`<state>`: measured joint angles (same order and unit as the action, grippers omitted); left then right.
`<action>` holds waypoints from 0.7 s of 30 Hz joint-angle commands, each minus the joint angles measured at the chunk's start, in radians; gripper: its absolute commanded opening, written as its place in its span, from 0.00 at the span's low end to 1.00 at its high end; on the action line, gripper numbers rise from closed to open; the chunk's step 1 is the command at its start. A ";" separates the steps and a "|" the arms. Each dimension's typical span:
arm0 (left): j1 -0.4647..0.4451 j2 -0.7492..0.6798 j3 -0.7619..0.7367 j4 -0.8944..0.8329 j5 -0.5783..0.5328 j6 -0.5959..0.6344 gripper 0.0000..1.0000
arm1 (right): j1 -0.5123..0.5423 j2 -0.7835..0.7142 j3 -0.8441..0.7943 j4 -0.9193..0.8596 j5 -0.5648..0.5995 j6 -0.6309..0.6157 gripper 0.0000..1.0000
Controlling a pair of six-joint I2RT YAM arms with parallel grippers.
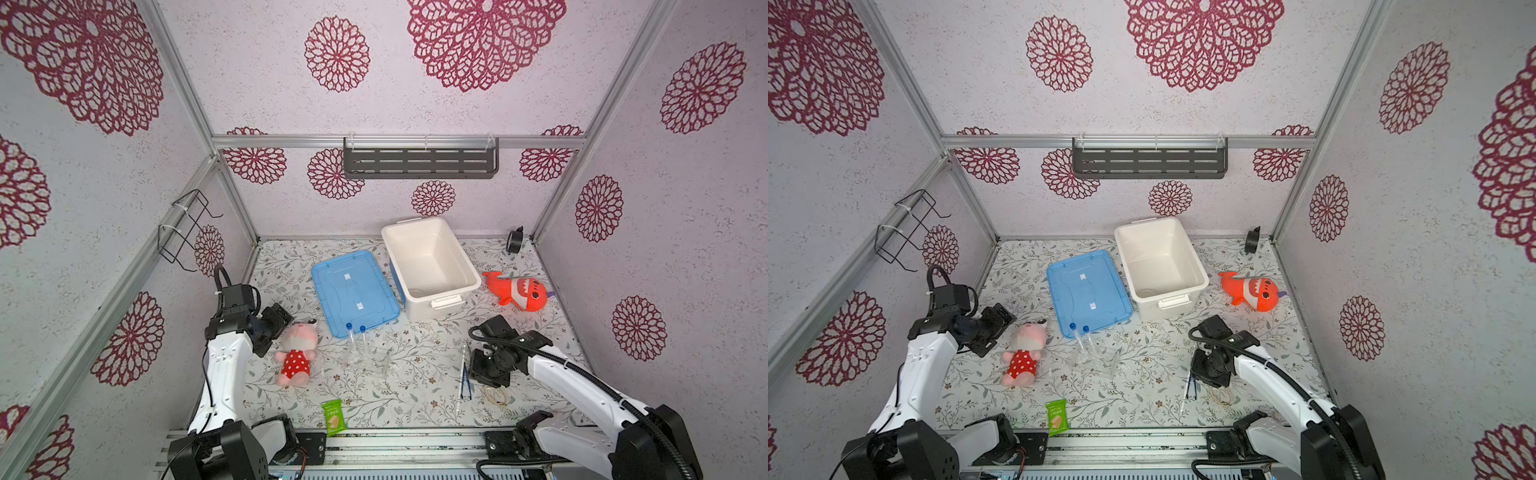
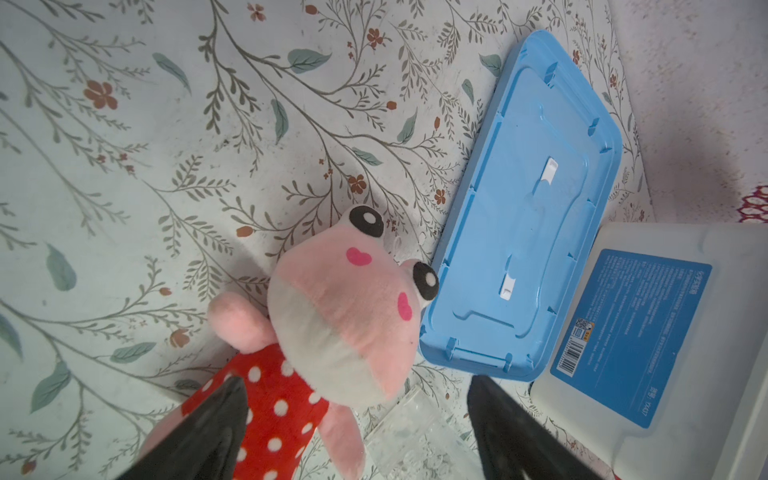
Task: Organize the chemistry lab equipment
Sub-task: 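Reach the right gripper toward the blue plastic tweezers nearer the robot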
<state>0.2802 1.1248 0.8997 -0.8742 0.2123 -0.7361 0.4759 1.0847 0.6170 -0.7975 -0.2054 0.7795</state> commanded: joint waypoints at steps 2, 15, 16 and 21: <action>-0.005 -0.034 -0.021 -0.011 -0.036 -0.106 0.87 | 0.007 0.011 0.007 0.005 -0.039 -0.024 0.45; -0.006 0.116 0.188 -0.079 -0.032 -0.121 0.87 | 0.010 0.250 0.092 0.012 0.010 -0.203 0.37; -0.007 0.124 0.196 -0.080 -0.037 -0.121 0.87 | 0.010 0.260 0.084 0.025 0.000 -0.214 0.38; -0.021 0.155 0.245 -0.068 -0.061 -0.126 0.87 | 0.009 0.266 0.055 0.050 -0.016 -0.238 0.33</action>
<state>0.2741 1.2610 1.1107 -0.9356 0.1806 -0.8440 0.4816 1.3571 0.6769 -0.7444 -0.2161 0.5758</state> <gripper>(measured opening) 0.867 0.335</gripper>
